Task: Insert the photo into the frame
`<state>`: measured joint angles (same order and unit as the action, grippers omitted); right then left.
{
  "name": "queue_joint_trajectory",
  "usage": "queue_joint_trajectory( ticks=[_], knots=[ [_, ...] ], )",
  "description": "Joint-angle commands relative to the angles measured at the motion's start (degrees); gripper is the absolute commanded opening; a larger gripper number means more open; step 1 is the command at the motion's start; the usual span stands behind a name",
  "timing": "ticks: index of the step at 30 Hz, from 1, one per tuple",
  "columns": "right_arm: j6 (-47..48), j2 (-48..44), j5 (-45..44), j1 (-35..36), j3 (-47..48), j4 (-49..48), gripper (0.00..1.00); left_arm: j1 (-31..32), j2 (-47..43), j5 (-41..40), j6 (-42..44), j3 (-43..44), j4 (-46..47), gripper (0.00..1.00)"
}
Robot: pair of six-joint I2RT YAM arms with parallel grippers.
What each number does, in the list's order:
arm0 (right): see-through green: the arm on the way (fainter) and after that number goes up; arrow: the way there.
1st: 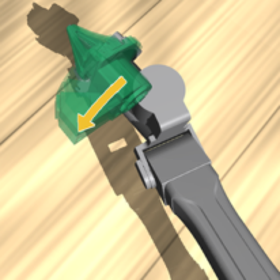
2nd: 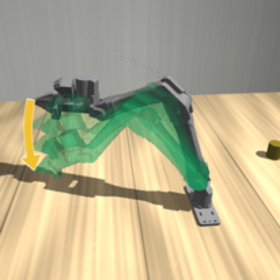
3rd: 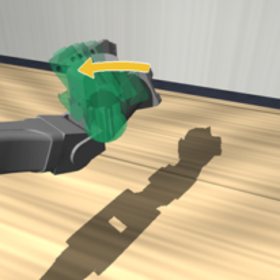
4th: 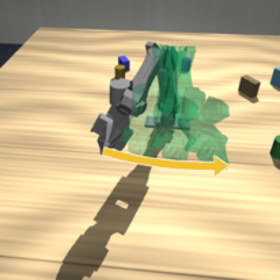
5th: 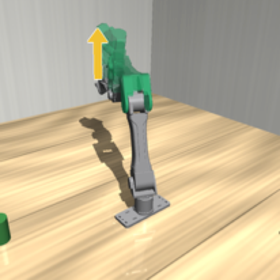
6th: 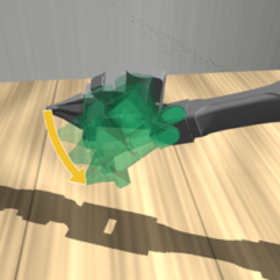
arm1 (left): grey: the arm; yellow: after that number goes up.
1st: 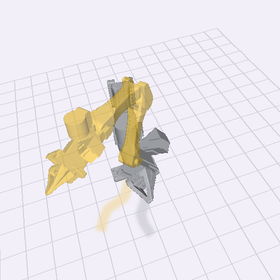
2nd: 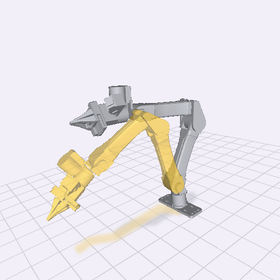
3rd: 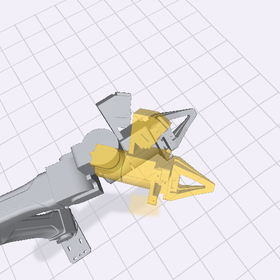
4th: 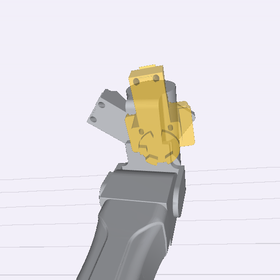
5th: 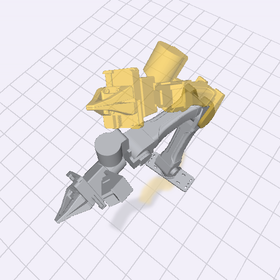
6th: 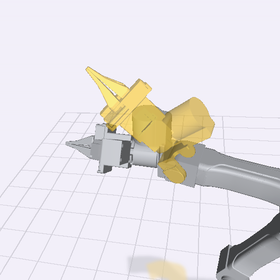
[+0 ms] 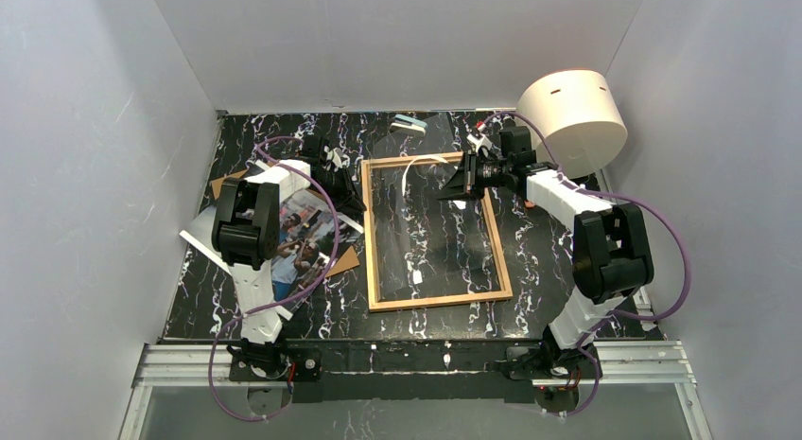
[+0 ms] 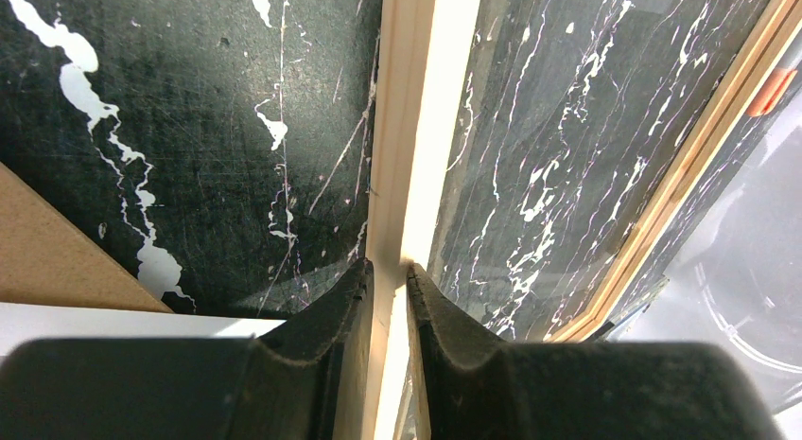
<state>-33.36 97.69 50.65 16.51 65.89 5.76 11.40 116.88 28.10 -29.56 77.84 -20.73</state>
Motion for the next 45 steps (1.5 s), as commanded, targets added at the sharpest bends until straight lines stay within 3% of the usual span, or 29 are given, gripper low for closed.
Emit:
queue_joint_trajectory(
  ticks=[1, 14, 24, 37, 41, 45],
  knots=[
    [2.67, 0.57, -1.27, -0.15, -0.6, 0.65, 0.13, 1.17, 6.05, -10.0, 3.2, -3.51, -2.56, 0.17],
    [2.36, -1.27, -4.34, -0.14, -2.78, 0.39, 0.09, 1.16, 6.6, -9.87, 3.11, -3.07, -2.45, 0.17],
    [7.78, -0.6, -7.69, -0.1, 0.69, 6.27, 0.09, 1.17, 6.83, -9.91, 3.11, -3.06, -2.53, 0.17],
    [7.84, 1.52, -7.58, -0.14, 2.23, 7.43, 0.1, 1.17, 7.31, -9.86, 3.02, -2.84, -2.52, 0.17],
    [7.49, 1.78, -8.43, -0.15, 2.48, 7.97, 0.14, 1.15, 7.35, -9.94, 2.93, -2.69, -2.67, 0.17],
    [7.02, 2.15, -8.23, -0.1, 2.48, 7.93, 0.27, 1.17, 8.06, -9.64, 2.93, -1.88, -2.92, 0.17]
  ],
)
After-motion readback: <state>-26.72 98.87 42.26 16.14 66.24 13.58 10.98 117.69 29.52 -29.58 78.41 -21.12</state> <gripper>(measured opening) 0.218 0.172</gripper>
